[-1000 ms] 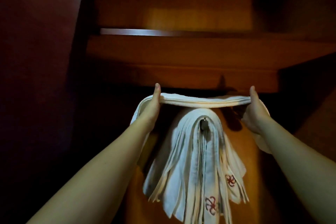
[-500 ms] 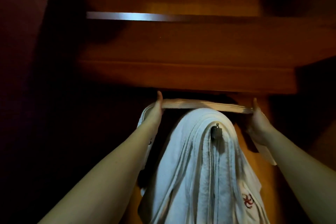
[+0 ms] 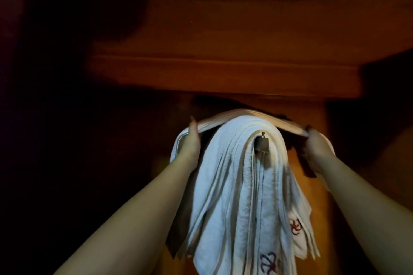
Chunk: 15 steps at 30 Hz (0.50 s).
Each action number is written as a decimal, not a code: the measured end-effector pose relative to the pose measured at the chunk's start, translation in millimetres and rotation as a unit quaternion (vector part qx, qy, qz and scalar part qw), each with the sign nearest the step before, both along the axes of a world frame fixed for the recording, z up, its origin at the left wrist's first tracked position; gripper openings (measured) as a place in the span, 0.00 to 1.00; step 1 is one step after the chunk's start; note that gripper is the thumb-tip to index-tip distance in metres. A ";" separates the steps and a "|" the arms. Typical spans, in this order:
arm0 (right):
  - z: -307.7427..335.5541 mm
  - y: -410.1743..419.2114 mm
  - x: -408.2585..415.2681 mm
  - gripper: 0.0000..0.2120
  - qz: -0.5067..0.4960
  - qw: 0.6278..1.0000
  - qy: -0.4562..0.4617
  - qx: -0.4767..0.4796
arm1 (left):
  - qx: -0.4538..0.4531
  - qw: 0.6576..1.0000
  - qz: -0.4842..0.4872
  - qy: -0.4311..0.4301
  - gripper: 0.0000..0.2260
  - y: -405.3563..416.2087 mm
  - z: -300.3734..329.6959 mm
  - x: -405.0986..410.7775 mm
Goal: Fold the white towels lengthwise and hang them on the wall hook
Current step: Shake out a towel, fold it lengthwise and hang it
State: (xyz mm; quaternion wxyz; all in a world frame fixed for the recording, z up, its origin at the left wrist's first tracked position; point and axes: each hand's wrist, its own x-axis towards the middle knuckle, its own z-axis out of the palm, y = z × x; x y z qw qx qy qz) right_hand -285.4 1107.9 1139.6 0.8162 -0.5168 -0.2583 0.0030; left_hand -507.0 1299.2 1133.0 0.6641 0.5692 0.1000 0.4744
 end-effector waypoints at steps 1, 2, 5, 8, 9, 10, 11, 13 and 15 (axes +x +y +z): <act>-5.5 1.0 7.2 0.19 -0.009 1.000 -0.011 -0.018 | -0.004 1.000 0.023 0.014 0.27 4.1 -4.7 3.2; -10.6 1.9 13.4 0.19 -0.010 0.999 -0.020 -0.028 | -0.006 0.998 0.050 0.026 0.27 9.4 -9.6 5.3; -33.4 12.1 55.1 0.20 -0.002 0.996 -0.057 -0.062 | 0.007 0.997 0.043 0.063 0.25 14.8 -25.5 8.5; -49.8 13.8 33.7 0.14 0.019 0.993 -0.059 -0.100 | -0.002 0.997 0.022 0.073 0.23 5.4 -39.0 7.0; -52.3 13.0 13.3 0.13 0.026 0.993 -0.057 -0.101 | -0.003 0.997 0.022 0.075 0.22 2.3 -42.3 6.7; -55.7 12.9 2.9 0.13 0.037 0.992 -0.051 -0.109 | -0.009 0.996 0.027 0.083 0.21 -1.3 -46.1 7.6; -59.2 14.6 -2.8 0.14 0.046 0.990 -0.048 -0.122 | -0.020 0.995 0.031 0.088 0.21 -3.0 -48.6 8.3; -66.2 15.4 -12.9 0.16 0.067 0.989 -0.037 -0.126 | -0.036 0.994 0.033 0.093 0.19 -12.7 -50.6 5.4; -69.5 15.4 -19.6 0.18 0.092 0.988 -0.027 -0.121 | -0.050 0.994 0.031 0.089 0.18 -19.8 -50.4 0.5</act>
